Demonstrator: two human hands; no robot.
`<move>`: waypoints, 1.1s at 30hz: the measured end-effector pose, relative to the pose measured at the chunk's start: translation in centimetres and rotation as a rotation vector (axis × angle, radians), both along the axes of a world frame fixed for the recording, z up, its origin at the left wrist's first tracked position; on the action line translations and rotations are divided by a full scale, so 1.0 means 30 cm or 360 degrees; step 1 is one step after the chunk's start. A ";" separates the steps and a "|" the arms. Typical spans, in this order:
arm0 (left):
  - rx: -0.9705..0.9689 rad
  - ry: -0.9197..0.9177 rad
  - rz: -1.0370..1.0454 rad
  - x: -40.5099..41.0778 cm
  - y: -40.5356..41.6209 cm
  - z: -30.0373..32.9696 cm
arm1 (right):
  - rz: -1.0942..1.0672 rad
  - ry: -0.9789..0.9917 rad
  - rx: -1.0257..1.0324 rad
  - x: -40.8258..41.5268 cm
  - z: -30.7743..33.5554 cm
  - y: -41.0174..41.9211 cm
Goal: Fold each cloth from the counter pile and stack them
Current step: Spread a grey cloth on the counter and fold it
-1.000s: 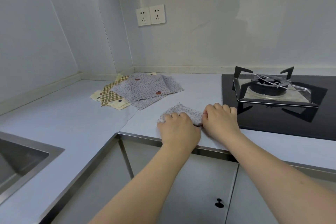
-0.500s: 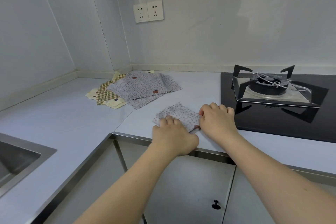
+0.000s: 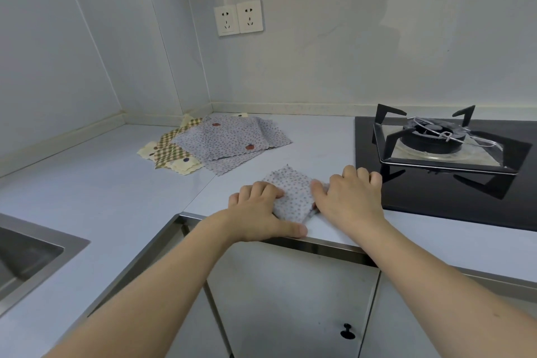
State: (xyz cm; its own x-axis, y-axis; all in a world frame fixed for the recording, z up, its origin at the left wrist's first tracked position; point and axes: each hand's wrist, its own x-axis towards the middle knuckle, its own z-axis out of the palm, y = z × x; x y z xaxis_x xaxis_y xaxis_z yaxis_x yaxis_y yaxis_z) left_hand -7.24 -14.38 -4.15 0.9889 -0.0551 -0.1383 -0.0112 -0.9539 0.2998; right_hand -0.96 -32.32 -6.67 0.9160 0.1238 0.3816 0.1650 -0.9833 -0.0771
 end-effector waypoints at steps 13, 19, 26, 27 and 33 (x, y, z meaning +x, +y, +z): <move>-0.1276 0.0256 0.0349 0.269 0.012 0.074 | 0.0849 0.0051 0.1320 0.005 0.027 -0.051; -0.1631 -0.0364 0.0105 0.264 -0.021 -0.044 | 0.0720 0.0015 0.1856 0.046 0.011 -0.078; -0.1403 -0.0595 0.0018 0.275 -0.031 -0.043 | 0.0556 0.0189 0.2038 0.047 0.020 -0.074; -0.1357 -0.0633 0.0024 0.266 -0.037 -0.038 | 0.0510 0.0228 0.2074 0.045 0.030 -0.071; -0.1322 -0.0820 0.0213 0.220 -0.037 -0.018 | 0.0349 0.0881 0.2272 0.068 0.129 -0.061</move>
